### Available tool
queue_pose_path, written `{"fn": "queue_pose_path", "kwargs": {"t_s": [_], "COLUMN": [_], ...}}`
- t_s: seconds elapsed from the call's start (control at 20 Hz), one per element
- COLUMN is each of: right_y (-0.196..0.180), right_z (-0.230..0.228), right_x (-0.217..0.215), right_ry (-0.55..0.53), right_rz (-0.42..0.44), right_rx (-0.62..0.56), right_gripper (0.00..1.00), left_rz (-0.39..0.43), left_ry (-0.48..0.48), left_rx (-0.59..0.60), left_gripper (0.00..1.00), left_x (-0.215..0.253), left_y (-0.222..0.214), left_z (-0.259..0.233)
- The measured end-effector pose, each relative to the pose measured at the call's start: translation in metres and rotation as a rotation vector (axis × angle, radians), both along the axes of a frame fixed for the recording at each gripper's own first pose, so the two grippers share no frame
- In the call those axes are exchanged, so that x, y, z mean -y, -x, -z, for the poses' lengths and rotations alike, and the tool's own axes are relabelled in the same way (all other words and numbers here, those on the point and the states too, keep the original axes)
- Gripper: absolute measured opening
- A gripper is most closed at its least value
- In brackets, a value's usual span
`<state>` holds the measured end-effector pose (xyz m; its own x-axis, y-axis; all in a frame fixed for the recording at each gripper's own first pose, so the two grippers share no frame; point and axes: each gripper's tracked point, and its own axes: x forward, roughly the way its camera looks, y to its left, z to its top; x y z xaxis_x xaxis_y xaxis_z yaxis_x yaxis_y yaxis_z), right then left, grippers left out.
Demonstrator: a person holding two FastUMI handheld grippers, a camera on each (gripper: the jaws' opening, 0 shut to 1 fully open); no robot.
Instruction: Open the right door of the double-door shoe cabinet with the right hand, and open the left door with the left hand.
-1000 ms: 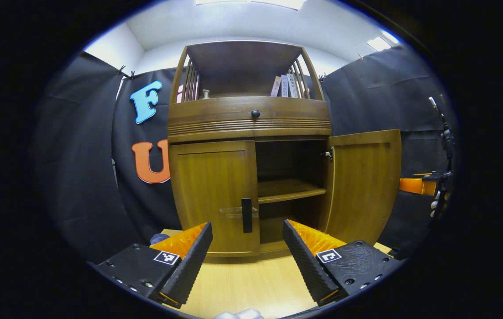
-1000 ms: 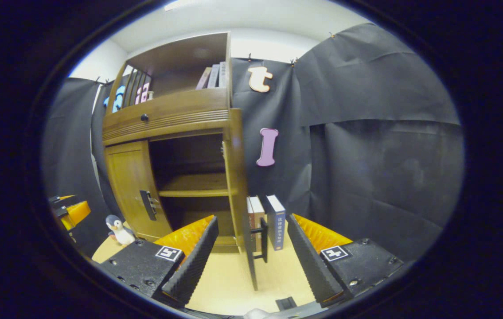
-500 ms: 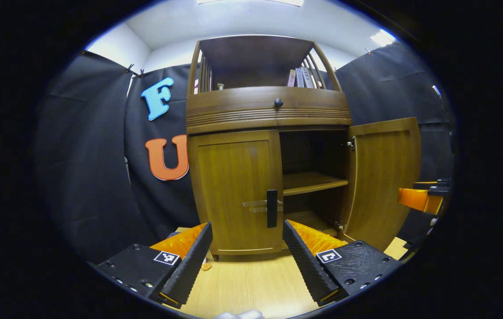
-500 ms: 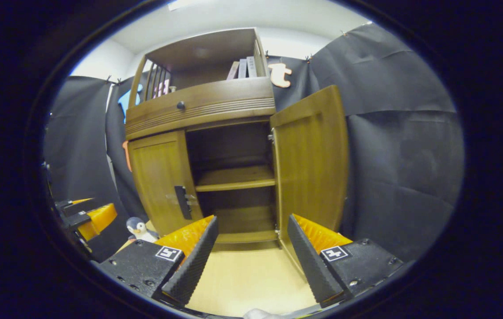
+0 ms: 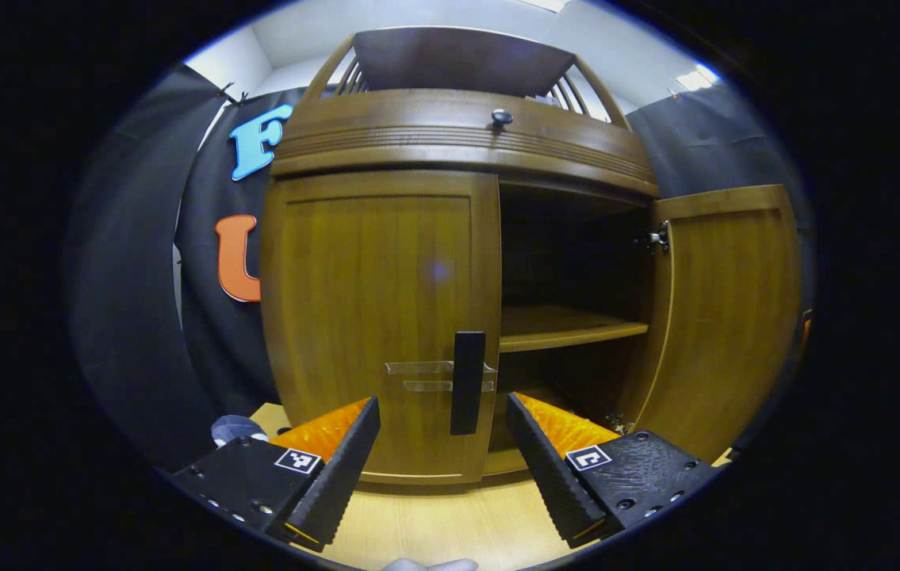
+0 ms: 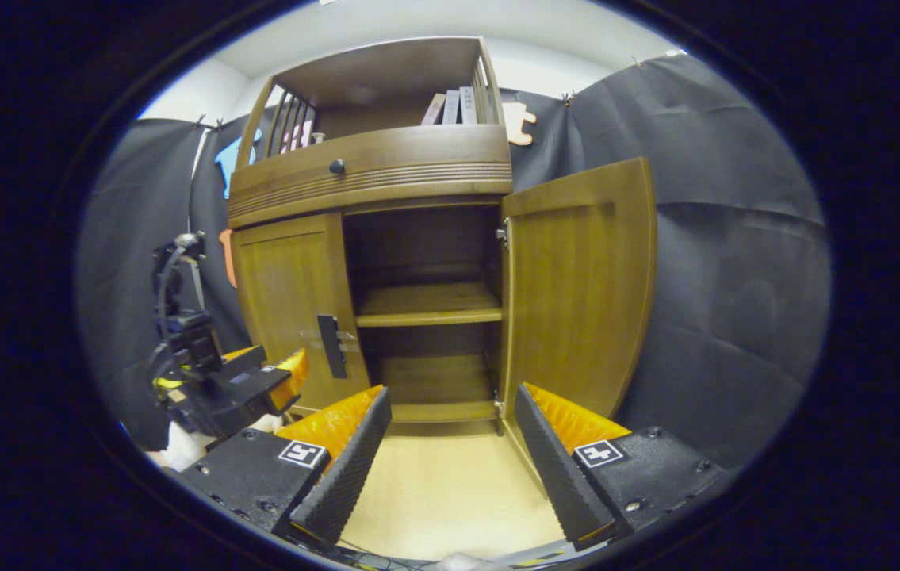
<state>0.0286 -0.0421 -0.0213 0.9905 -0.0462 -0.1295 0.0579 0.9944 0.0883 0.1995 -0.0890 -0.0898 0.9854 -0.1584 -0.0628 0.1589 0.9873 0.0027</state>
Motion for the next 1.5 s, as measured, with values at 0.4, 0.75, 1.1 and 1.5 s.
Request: {"fn": "queue_pose_path", "kwargs": {"t_s": [0.4, 0.75, 1.1, 1.5], "right_y": [0.012, 0.010, 0.009, 0.014], "right_z": [0.007, 0.015, 0.014, 0.016], "right_x": [0.015, 0.004, 0.013, 0.008], "right_ry": [0.054, 0.072, 0.060, 0.054], "right_rz": [0.057, 0.029, 0.038, 0.023], "right_rx": [-0.051, -0.078, -0.084, -0.075], "right_gripper": [0.99, 0.99, 0.99, 0.99], "left_rz": [0.000, 0.016, 0.017, 0.073], "left_ry": [0.012, -0.015, -0.008, 0.004], "left_rx": [0.011, 0.001, -0.009, -0.026], "left_gripper": [0.96, 0.63, 0.29, 0.21], "left_x": [0.027, 0.034, 0.034, 0.031], "left_y": [-0.078, -0.097, -0.095, -0.071], "left_z": [0.015, 0.020, 0.020, 0.021]}}
